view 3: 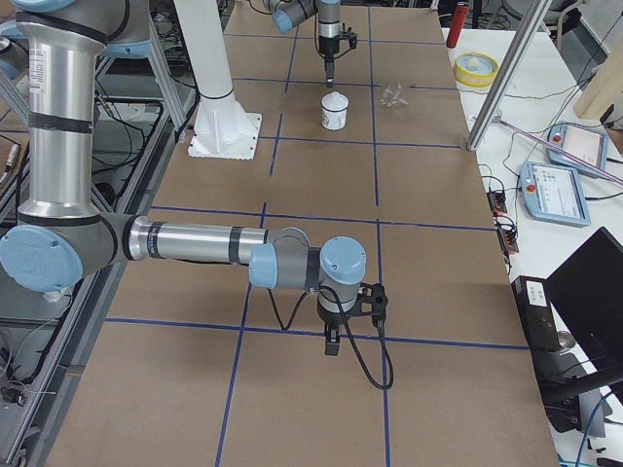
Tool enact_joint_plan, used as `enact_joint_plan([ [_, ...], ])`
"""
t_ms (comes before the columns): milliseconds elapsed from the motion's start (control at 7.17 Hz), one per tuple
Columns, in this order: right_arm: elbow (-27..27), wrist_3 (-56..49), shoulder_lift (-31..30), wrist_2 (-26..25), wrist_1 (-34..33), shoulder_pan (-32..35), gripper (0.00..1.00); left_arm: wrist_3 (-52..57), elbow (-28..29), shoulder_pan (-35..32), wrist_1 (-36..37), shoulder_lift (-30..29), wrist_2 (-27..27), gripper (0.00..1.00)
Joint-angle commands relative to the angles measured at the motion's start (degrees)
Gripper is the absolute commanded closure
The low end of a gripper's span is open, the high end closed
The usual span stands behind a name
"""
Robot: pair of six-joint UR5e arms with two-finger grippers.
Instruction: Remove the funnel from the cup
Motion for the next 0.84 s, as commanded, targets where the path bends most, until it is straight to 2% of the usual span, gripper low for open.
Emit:
enact_joint_plan([
  [0,0.00,0.00,0.08,0.00,0.00,0.00,0.00,18.96,0.80,-8.76,-0.36,4.70,-0.28,0.00],
  [279,0.00,0.00,0.08,0.00,0.00,0.00,0.00,37.66,6.05,-19.91,-0.80,9.44,-8.05,0.00],
  [418,0.00,0.00,0.00,0.00,0.00,0.00,0.00,48.47,8.08,-25.71,-0.80,11.99,-9.75,0.00],
  [558,0.00,0.00,-0.01,0.00,0.00,0.00,0.00,55.97,10.62,-31.51,-0.80,15.58,-15.60,0.00],
  [697,0.00,0.00,-0.01,0.00,0.00,0.00,0.00,65.70,13.26,-36.96,-0.98,19.88,-16.62,0.00],
])
